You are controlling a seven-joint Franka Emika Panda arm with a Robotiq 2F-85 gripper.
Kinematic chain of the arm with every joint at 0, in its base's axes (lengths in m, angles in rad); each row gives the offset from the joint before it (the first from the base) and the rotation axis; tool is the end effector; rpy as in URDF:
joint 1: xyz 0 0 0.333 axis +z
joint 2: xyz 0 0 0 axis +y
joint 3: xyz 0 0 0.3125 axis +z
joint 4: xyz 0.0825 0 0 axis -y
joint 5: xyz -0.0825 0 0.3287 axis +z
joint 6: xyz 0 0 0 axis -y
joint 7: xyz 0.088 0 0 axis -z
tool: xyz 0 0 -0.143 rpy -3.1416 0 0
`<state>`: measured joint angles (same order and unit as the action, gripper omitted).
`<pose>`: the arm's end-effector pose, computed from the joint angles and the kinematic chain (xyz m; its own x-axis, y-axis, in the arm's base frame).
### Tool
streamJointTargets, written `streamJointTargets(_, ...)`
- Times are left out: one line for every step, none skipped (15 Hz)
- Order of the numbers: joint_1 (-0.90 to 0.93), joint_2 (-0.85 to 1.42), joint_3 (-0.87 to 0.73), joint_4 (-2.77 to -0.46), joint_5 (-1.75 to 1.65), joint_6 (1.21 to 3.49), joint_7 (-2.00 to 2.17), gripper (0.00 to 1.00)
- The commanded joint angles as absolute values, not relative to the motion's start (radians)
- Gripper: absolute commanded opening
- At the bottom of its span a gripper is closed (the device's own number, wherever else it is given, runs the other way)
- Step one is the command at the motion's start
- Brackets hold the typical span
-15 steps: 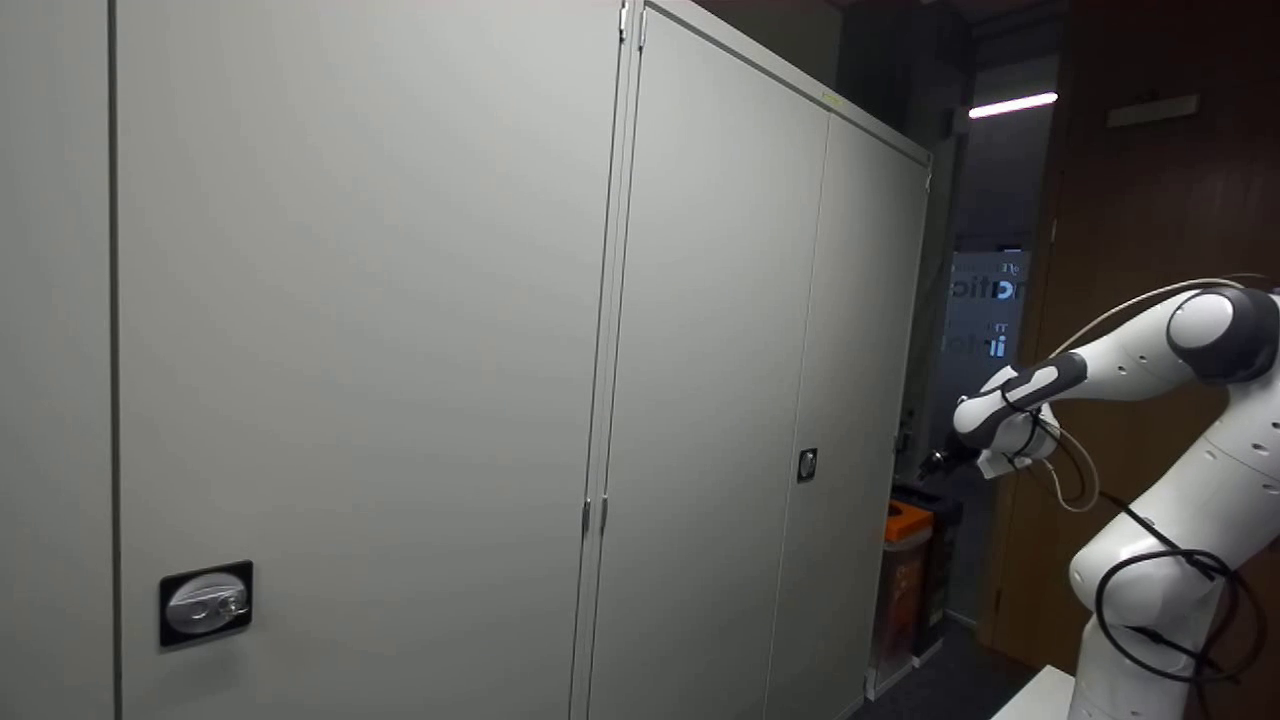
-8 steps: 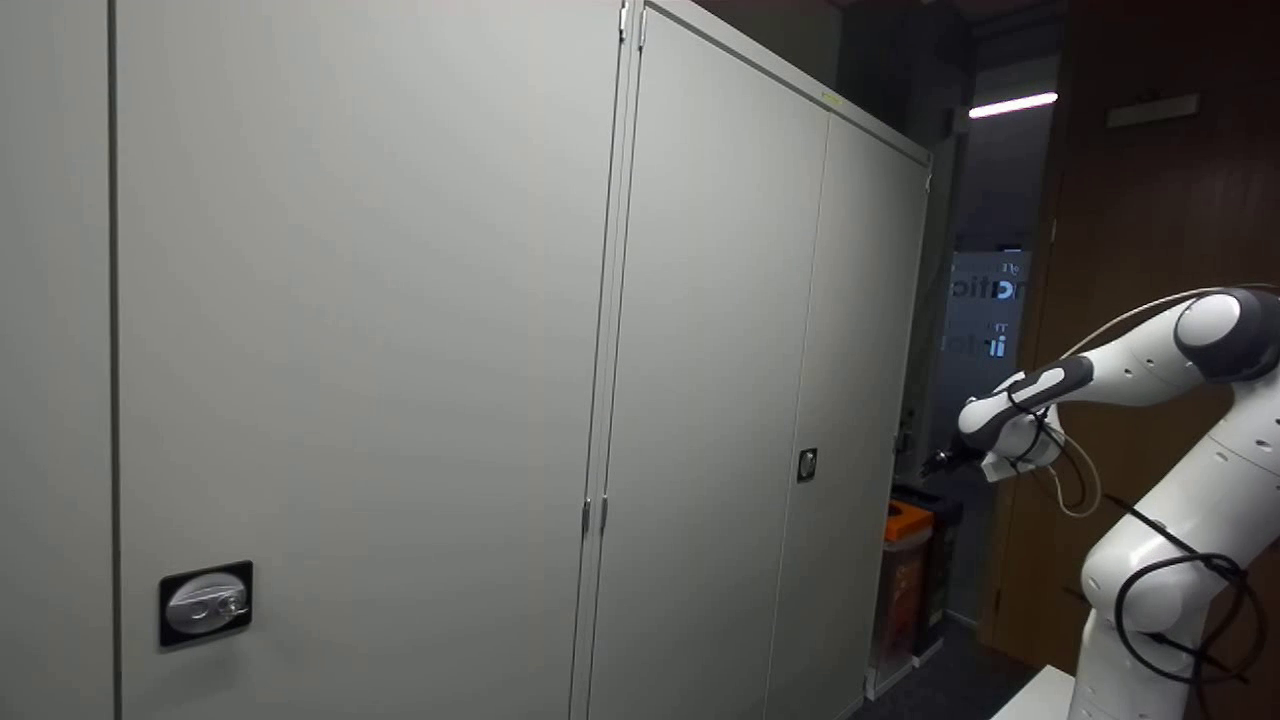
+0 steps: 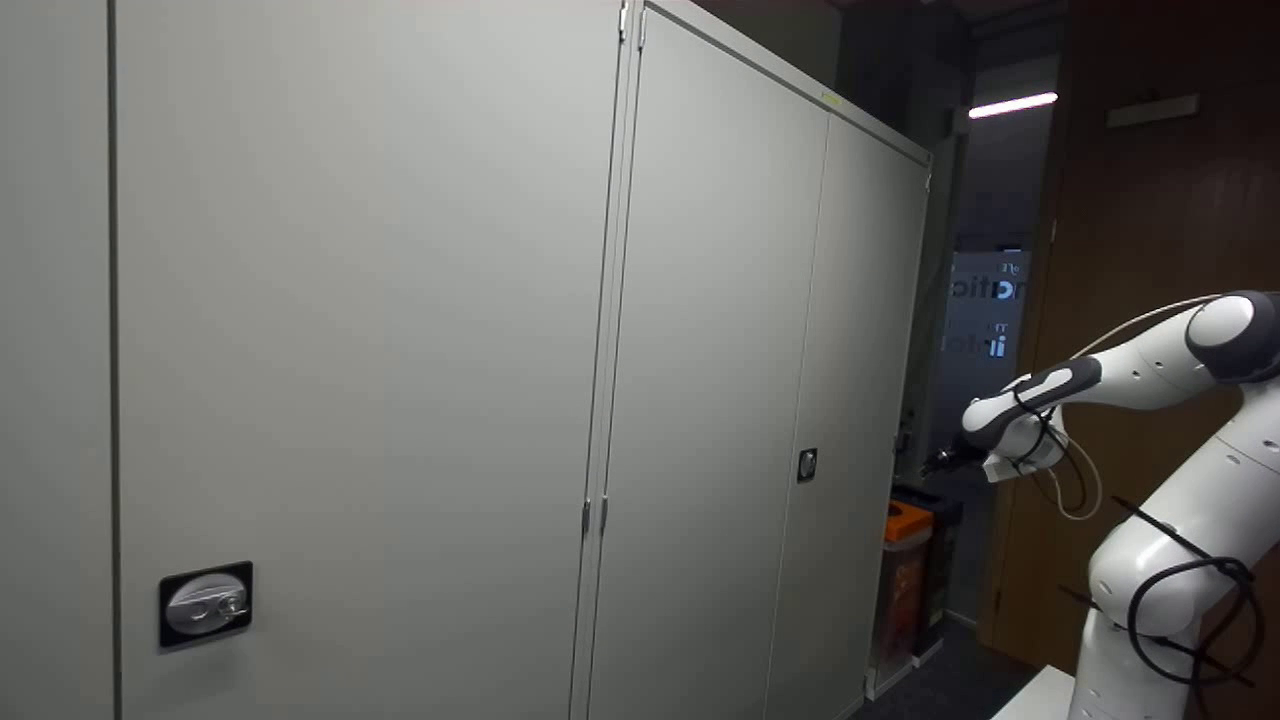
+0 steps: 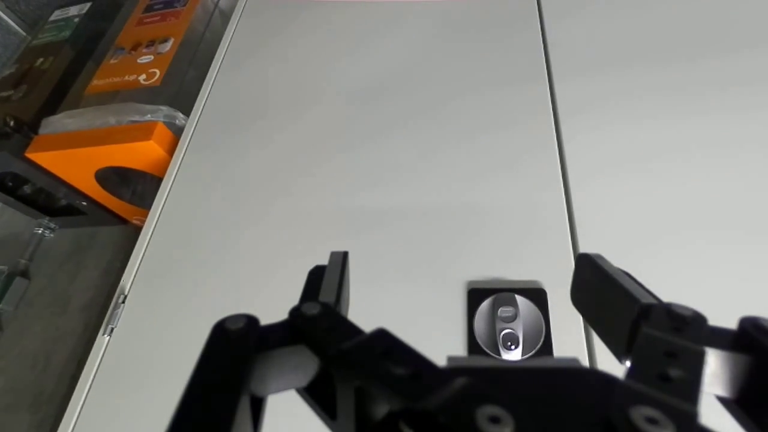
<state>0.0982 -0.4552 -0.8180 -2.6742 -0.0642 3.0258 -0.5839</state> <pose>0.3212 -0.2849 0.4226 0.7468 -0.0621 0.6621 -0.1749 -0.9789 0.1055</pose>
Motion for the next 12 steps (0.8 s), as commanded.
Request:
streamJointTargets(0.098,-0.455,-0.818,-2.674,-0.064,3.026,-0.584,1.00)
streamJointTargets(0.098,-0.455,-0.818,-2.674,-0.064,3.026,-0.584,1.00)
streamJointTargets(0.098,-0.455,-0.818,-2.674,-0.064,3.026,-0.584,1.00)
streamJointTargets(0.098,-0.455,-0.818,-2.674,-0.064,3.026,-0.584,1.00)
streamJointTargets(0.098,-0.454,-0.818,-2.674,-0.064,3.026,-0.584,1.00)
streamJointTargets(0.098,-0.454,-0.818,-2.674,-0.064,3.026,-0.584,1.00)
streamJointTargets(0.098,-0.454,-0.818,-2.674,-0.064,3.026,-0.584,1.00)
streamJointTargets(0.085,-0.438,-0.805,-2.678,-0.069,3.072,-0.572,1.00)
streamJointTargets(0.092,-0.436,-0.810,-2.678,-0.065,3.101,-0.571,1.00)
streamJointTargets(0.105,-0.433,-0.820,-2.677,-0.062,3.143,-0.577,1.00)
streamJointTargets(0.116,-0.431,-0.830,-2.674,-0.056,3.177,-0.579,1.00)
streamJointTargets(0.131,-0.421,-0.842,-2.667,-0.050,3.221,-0.579,1.00)
